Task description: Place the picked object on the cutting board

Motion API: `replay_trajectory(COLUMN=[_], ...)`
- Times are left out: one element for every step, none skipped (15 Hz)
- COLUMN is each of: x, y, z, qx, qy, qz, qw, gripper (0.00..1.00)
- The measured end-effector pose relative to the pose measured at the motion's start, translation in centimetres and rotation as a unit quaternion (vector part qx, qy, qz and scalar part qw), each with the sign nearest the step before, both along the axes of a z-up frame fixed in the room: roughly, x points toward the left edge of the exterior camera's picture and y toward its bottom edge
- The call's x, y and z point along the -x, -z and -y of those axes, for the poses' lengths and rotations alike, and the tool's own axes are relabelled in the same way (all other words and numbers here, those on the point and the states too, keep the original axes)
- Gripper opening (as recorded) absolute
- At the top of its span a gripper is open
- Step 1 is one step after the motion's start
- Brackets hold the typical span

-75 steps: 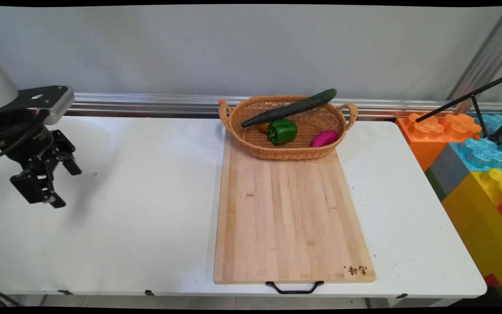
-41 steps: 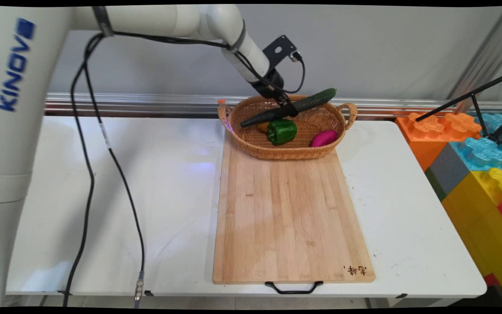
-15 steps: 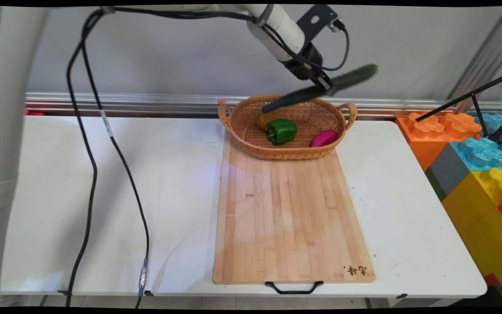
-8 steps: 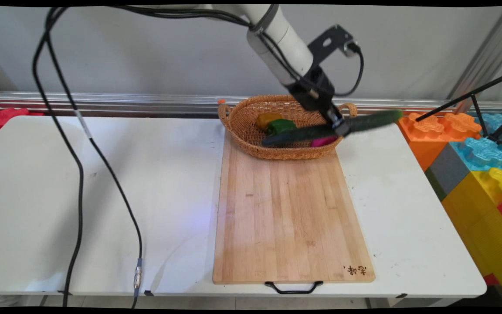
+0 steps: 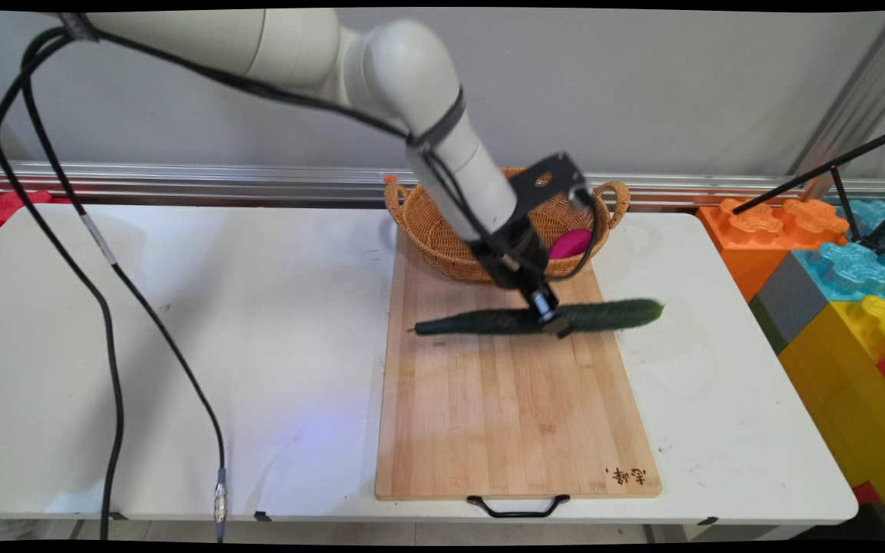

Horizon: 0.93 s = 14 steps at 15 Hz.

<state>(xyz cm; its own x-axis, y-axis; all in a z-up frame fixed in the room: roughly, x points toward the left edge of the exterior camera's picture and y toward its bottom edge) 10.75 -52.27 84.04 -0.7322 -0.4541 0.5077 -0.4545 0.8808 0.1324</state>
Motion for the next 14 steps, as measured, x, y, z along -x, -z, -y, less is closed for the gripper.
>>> replay_trajectory(x=[0.0, 0.0, 0.0, 0.0, 0.0, 0.0, 0.0, 0.0, -0.1, -0.1, -0.1, -0.2, -0.2, -0.2], y=[0.9, 1.7, 2.2, 3.0, 3.6, 4.3, 4.8, 5.2, 5.7, 6.1, 6.5, 6.8, 7.0, 7.2], z=[-0.4, -0.7, -0.9, -1.2, -1.4, -1.6, -1.7, -1.8, -2.0, -2.1, -2.2, -2.2, -2.3, -2.3], qx=[-0.002, -0.004, -0.005, -0.006, -0.006, -0.005, -0.005, -0.005, -0.005, -0.004, -0.004, -0.003, -0.003, -0.002], qy=[0.0, 0.001, 0.001, 0.002, 0.002, 0.003, 0.004, 0.004, 0.005, 0.006, 0.006, 0.006, 0.006, 0.006], qz=[0.004, 0.007, 0.009, 0.013, 0.015, 0.018, 0.021, 0.023, 0.025, 0.027, 0.029, 0.031, 0.032, 0.033], qw=[1.0, 1.0, 0.9999, 0.9999, 0.9999, 0.9998, 0.9998, 0.9997, 0.9997, 0.9996, 0.9995, 0.9995, 0.9995, 0.9994], gripper=[0.0, 0.0, 0.0, 0.0, 0.0, 0.0, 0.0, 0.0, 0.0, 0.0, 0.0, 0.0, 0.0, 1.0])
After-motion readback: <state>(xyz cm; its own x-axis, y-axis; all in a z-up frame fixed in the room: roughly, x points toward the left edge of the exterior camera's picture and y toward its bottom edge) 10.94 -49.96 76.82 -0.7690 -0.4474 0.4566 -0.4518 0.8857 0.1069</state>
